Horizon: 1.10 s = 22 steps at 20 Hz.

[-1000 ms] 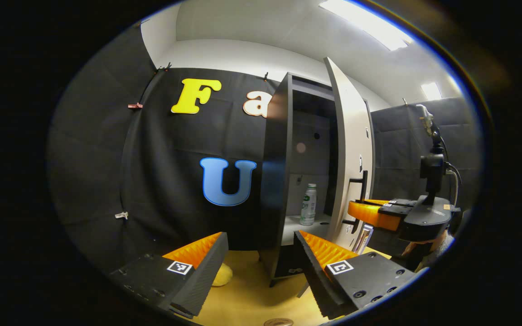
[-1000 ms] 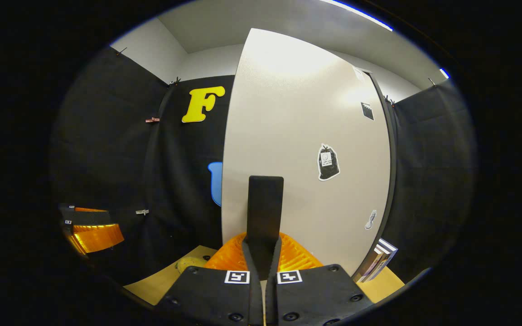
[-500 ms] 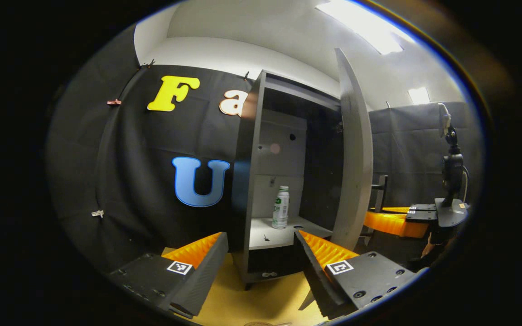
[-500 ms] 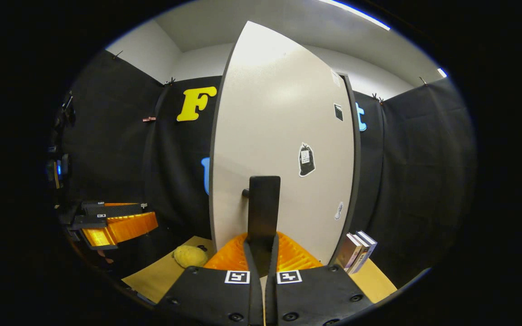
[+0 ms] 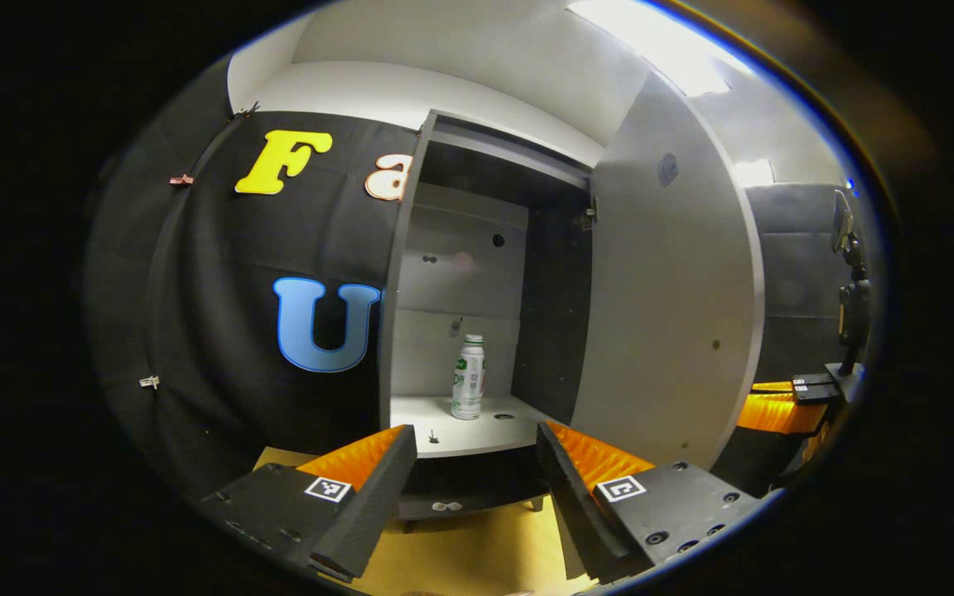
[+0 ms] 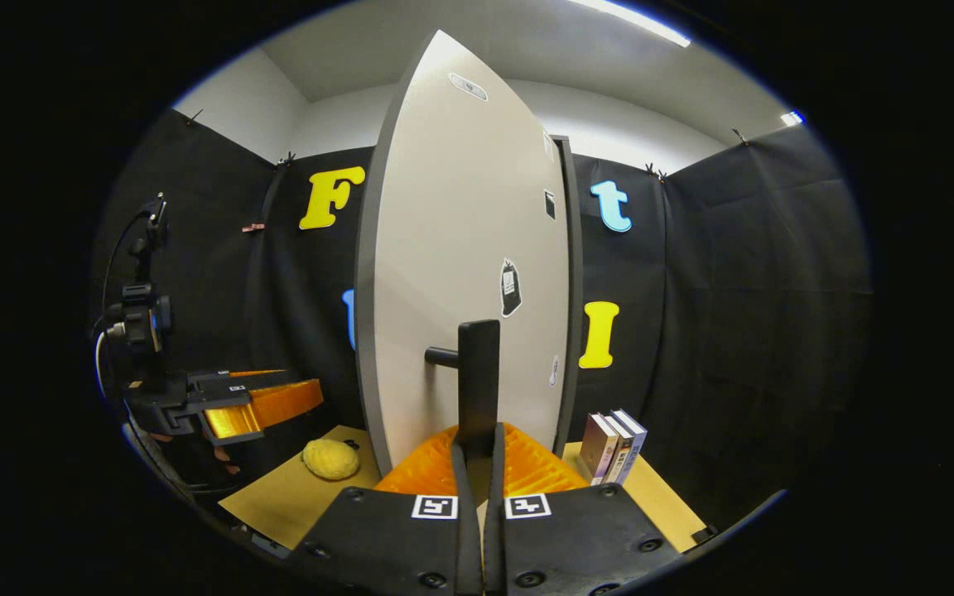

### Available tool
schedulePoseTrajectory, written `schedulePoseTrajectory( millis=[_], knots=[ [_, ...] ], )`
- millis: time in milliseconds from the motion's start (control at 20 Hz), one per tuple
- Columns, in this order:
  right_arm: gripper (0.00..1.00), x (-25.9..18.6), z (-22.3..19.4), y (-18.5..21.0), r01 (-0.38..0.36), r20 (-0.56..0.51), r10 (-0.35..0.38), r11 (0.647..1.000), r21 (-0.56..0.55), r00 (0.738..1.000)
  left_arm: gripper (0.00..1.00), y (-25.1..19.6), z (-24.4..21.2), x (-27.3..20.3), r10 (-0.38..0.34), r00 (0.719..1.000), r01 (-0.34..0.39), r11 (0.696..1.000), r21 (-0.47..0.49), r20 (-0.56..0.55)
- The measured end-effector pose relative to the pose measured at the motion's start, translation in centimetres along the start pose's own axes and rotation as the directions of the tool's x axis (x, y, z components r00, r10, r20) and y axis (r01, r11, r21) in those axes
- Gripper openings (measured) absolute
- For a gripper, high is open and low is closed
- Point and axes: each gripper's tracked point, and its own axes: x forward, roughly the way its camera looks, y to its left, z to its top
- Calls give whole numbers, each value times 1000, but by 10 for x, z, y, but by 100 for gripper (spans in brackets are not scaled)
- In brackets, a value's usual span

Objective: Open the cabinet door with the right hand, grasp the bottle in the cabinet with the left hand and place it on the coaster, then close the cabinet door with the right hand.

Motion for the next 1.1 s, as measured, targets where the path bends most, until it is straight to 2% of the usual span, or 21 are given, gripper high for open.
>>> schedulePoseTrajectory(
  millis=[300, 600, 900, 1000, 1100],
  knots=[
    [6, -12, 1, -37, -51, -4, 51, 999, 16, 999, 92, -45, -4, 14, 37, 999, -37, 999, -4, 0],
    [5, -18, 2, -67, -92, -6, 92, 996, 5, 996, 92, -64, -8, 21, 108, 994, -108, 994, -5, 10],
    [5, -21, 1, -96, -77, -6, 77, 997, 11, 997, 92, -61, -11, 35, 148, 989, -148, 988, 46, 1],
    [9, -21, 2, -106, -59, -3, 59, 998, 25, 998, 92, -59, -13, 41, 142, 990, -141, 989, 51, -7],
    [5, -17, 2, -118, -27, 2, 27, 999, 23, 1000, 92, -57, -13, 46, 126, 992, -125, 991, 50, -14]
  ],
)
